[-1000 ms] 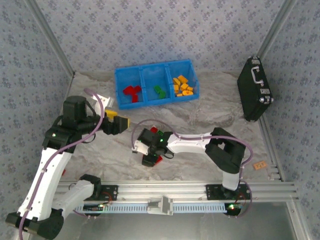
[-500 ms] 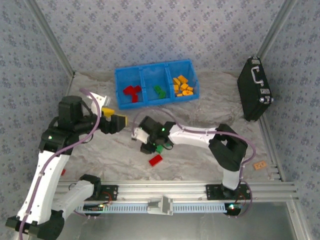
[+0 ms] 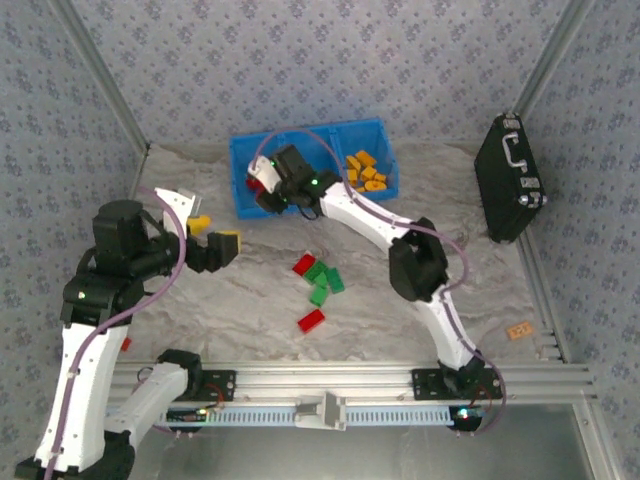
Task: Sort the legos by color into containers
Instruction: Place the lego in the container.
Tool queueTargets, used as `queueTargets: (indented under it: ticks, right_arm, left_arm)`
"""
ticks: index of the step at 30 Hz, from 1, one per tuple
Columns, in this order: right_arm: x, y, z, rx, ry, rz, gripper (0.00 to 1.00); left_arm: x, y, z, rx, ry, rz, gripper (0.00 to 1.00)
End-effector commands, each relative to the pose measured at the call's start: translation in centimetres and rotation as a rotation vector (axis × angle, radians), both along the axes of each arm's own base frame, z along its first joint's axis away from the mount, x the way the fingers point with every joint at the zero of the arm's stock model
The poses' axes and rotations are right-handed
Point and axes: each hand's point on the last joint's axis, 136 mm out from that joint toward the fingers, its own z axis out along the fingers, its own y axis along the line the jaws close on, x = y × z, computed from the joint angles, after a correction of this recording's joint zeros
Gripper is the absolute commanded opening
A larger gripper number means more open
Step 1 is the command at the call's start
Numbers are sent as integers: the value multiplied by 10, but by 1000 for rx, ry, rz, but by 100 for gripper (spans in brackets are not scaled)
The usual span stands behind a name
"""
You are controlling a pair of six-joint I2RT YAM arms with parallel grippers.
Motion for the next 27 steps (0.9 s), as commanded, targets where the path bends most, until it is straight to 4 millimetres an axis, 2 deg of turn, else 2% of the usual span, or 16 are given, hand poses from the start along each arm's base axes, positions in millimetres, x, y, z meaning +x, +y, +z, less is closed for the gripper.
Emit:
queueTargets:
  ticks: [1, 3, 7, 9, 11, 14, 17, 21, 24, 27]
  right_arm:
    - [32, -8, -21, -37, 58, -118, 31]
    - [48, -9, -25, -25, 67, -152, 32]
    - [60, -12, -38, -10, 83, -166, 36]
    - [61, -15, -46, -9, 108, -158, 45]
    - [58, -16, -54, -14, 136, -148, 61]
    - [55, -15, -49, 21, 160, -133, 71]
    - [46, -8, -25, 86, 135, -80, 75]
    - [34, -17, 20, 125, 95, -59, 76]
    - [27, -43, 52, 126, 79, -95, 76]
    - [20, -80, 82, 126, 63, -164, 77]
  left_arm:
    - [-1, -2, -4, 10, 12, -24, 88]
    - [0, -3, -5, 6, 20, -30, 88]
    - [1, -4, -14, 10, 45, -37, 88]
    - [1, -3, -22, 15, 67, -37, 88]
    - [1, -5, -32, 10, 93, -47, 88]
    - [1, -14, -53, -21, 168, -81, 87]
    - [-5, -31, -83, -9, 227, -132, 87]
    - [-28, -62, -129, 241, 202, -237, 88]
    - [-50, -89, -164, 397, 210, -340, 88]
    - [-59, -107, -192, 493, 220, -380, 88]
